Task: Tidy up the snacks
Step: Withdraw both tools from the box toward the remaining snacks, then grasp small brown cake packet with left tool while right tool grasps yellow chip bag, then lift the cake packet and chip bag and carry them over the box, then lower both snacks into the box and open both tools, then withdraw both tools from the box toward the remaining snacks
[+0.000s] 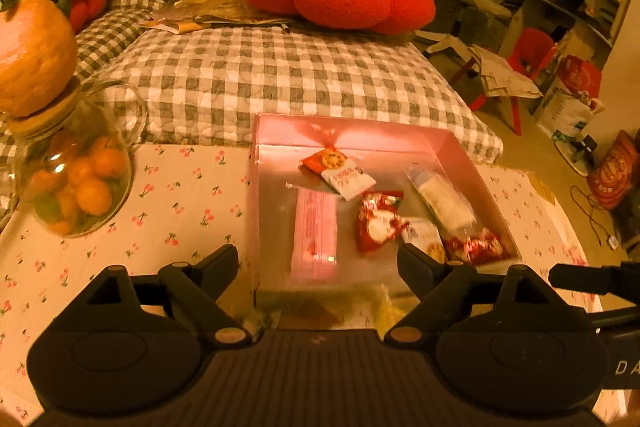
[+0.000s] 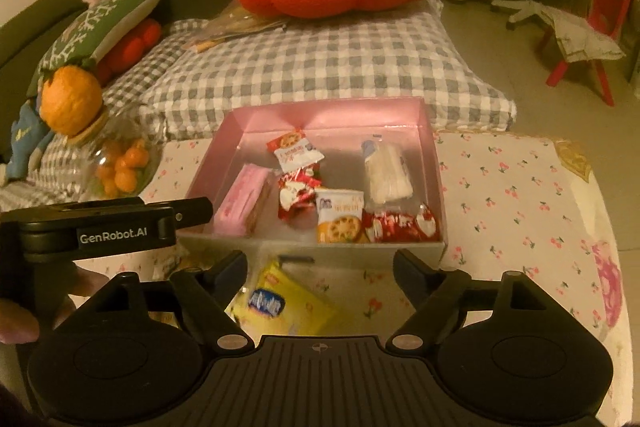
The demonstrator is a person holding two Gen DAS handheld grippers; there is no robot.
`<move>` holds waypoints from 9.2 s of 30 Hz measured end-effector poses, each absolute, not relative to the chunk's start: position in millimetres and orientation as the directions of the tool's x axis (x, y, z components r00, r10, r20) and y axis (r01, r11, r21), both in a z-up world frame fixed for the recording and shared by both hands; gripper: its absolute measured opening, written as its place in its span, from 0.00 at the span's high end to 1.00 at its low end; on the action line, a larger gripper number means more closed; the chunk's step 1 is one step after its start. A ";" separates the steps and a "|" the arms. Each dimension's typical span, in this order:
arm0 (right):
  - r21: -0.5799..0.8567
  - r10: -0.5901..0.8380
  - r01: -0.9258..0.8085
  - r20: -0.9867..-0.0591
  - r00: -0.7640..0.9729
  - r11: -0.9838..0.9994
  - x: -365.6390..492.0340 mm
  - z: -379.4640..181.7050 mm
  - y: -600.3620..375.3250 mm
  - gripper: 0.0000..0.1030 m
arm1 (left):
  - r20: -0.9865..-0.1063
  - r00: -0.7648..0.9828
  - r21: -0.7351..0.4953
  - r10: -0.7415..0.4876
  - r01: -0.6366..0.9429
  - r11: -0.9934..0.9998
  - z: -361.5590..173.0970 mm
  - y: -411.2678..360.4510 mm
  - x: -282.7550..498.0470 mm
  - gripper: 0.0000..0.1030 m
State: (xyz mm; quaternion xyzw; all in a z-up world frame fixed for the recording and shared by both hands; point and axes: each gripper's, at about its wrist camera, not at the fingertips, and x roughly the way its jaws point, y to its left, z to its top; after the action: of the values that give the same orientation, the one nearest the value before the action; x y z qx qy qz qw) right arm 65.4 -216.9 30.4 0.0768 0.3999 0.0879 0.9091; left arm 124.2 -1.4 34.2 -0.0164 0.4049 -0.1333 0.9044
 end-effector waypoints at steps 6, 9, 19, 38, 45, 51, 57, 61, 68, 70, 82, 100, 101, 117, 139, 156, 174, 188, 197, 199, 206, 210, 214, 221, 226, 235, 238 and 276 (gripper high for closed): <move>0.166 0.202 -0.117 -0.717 0.667 0.979 46.6 29.6 -207.9 0.17 | -0.727 0.643 -0.107 -0.241 0.242 0.965 37.0 6.5 104.5 0.11; 0.159 0.201 -0.125 -0.718 0.666 0.979 39.2 29.8 -204.0 0.16 | -0.727 0.647 -0.084 -0.231 0.250 0.965 36.3 11.2 95.3 0.09; 0.159 0.226 -0.162 -0.707 0.670 0.974 21.9 21.0 -187.8 0.12 | -0.748 0.624 -0.066 -0.226 0.269 0.961 24.4 31.1 68.0 0.02; 0.129 0.258 -0.235 -0.676 0.690 0.964 8.5 -14.6 -162.0 0.07 | -0.731 0.647 0.036 -0.217 0.354 0.935 -8.8 71.8 26.0 0.01; 0.069 0.228 -0.246 -0.667 0.709 0.967 7.8 -29.6 -159.6 0.07 | -0.755 0.623 0.025 -0.205 0.339 0.940 -25.7 85.0 24.4 0.01; 0.036 0.204 -0.250 -0.696 0.688 0.967 15.4 -48.6 -164.5 0.07 | -0.780 0.607 -0.027 -0.155 0.215 0.976 -39.0 88.5 31.1 0.01; -0.014 0.164 -0.245 -0.707 0.688 0.969 29.0 -68.3 -174.2 0.06 | -0.800 0.591 0.003 -0.100 0.170 0.985 -47.7 84.0 32.6 0.04; -0.007 0.176 -0.251 -0.695 0.697 0.968 38.1 -71.1 -179.8 0.02 | -0.794 0.601 0.006 -0.092 0.159 0.987 -46.2 85.8 30.0 0.09; -0.018 0.197 -0.282 -0.673 0.713 0.959 48.6 -72.4 -177.8 0.02 | -0.795 0.602 0.003 -0.076 0.129 0.992 -45.8 95.1 28.8 0.10; -0.016 0.209 -0.295 -0.669 0.713 0.955 50.4 -72.6 -175.7 0.02 | -0.795 0.603 0.003 -0.069 0.118 0.993 -45.8 97.6 29.8 0.10; 0.066 0.372 -0.438 -0.650 0.663 0.897 37.4 -64.5 -167.0 0.03 | -0.800 0.595 0.007 -0.077 0.137 0.991 -43.5 103.2 29.5 0.17; 0.028 0.292 -0.361 -0.649 0.703 0.932 47.4 -66.7 -166.3 0.08 | -0.796 0.598 -0.008 -0.091 0.141 0.990 -43.0 105.9 33.8 0.23; 0.023 0.286 -0.360 -0.654 0.701 0.933 48.6 -67.5 -163.6 0.09 | -0.795 0.599 -0.010 -0.094 0.142 0.990 -43.0 106.1 34.0 0.23; 0.033 0.290 -0.371 -0.688 0.665 0.928 51.7 -62.7 -149.6 0.51 | -0.779 0.616 -0.039 -0.117 0.138 0.990 -39.7 106.5 36.1 0.46; 0.071 0.291 -0.363 -0.746 0.599 0.929 36.1 -34.1 -144.8 0.52 | -0.777 0.600 -0.141 -0.193 0.132 0.981 -27.4 106.5 36.2 0.70; 0.171 0.306 -0.267 -0.713 0.631 0.948 33.8 5.5 -172.3 0.52 | -0.751 0.608 -0.235 -0.257 0.117 0.965 -6.5 95.5 38.1 0.70; 0.242 0.294 -0.174 -0.665 0.686 0.954 60.7 29.3 -203.3 0.52 | -0.676 0.686 -0.251 -0.269 0.129 0.959 27.6 60.3 74.6 0.70; 0.212 0.216 -0.098 -0.655 0.724 0.972 133.1 29.9 -215.1 0.52 | -0.690 0.682 -0.133 -0.243 0.211 0.968 20.0 -1.6 145.4 0.69; 0.196 0.165 -0.040 -0.676 0.718 0.980 169.8 3.6 -229.2 0.52 | -0.718 0.659 -0.075 -0.223 0.246 0.967 11.4 -18.6 179.2 0.69; 0.180 0.154 -0.042 -0.670 0.726 0.983 176.5 1.1 -230.3 0.52 | -0.726 0.654 -0.078 -0.212 0.228 0.970 9.3 -19.0 185.7 0.69; 0.161 0.149 -0.055 -0.665 0.732 0.985 194.2 -4.2 -229.3 0.52 | -0.729 0.660 -0.052 -0.185 0.215 0.975 7.9 -29.4 200.0 0.69; 0.151 0.145 -0.057 -0.673 0.725 0.987 199.3 -9.3 -226.1 0.51 | -0.726 0.669 -0.003 -0.160 0.230 0.973 6.9 -38.0 200.6 0.69; 0.144 0.140 -0.055 -0.682 0.718 0.988 201.4 -15.0 -224.3 0.51 | -0.731 0.668 0.014 -0.138 0.217 0.976 4.2 -40.0 202.7 0.69; 0.124 0.123 -0.051 -0.692 0.712 0.991 199.7 -17.3 -223.6 0.51 | -0.737 0.665 0.022 -0.122 0.204 0.979 3.7 -39.8 204.7 0.69; 0.109 0.117 -0.058 -0.677 0.726 0.992 195.5 -11.5 -221.8 0.50 | -0.726 0.674 -0.001 -0.139 0.201 0.980 9.5 -37.9 203.0 0.63; 0.124 0.102 -0.027 -0.650 0.753 0.992 176.6 15.1 -226.5 0.26 | -0.710 0.680 -0.031 -0.184 0.232 0.972 21.6 -38.3 184.5 0.37; 0.123 0.099 -0.026 -0.643 0.759 0.992 165.9 24.7 -228.9 0.24 | -0.703 0.685 -0.029 -0.192 0.242 0.970 27.7 -38.6 175.8 0.30; 0.069 0.129 -0.110 -0.631 0.765 0.991 33.7 28.2 -205.5 0.06 | -0.738 0.644 -0.052 -0.203 0.246 0.968 25.2 21.7 64.4 0.00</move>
State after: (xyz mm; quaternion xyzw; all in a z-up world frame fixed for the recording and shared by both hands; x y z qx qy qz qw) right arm 33.7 -205.5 28.2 0.0140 0.3367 0.0638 0.9393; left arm 64.4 21.7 25.2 0.0267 0.4034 -0.1238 0.9062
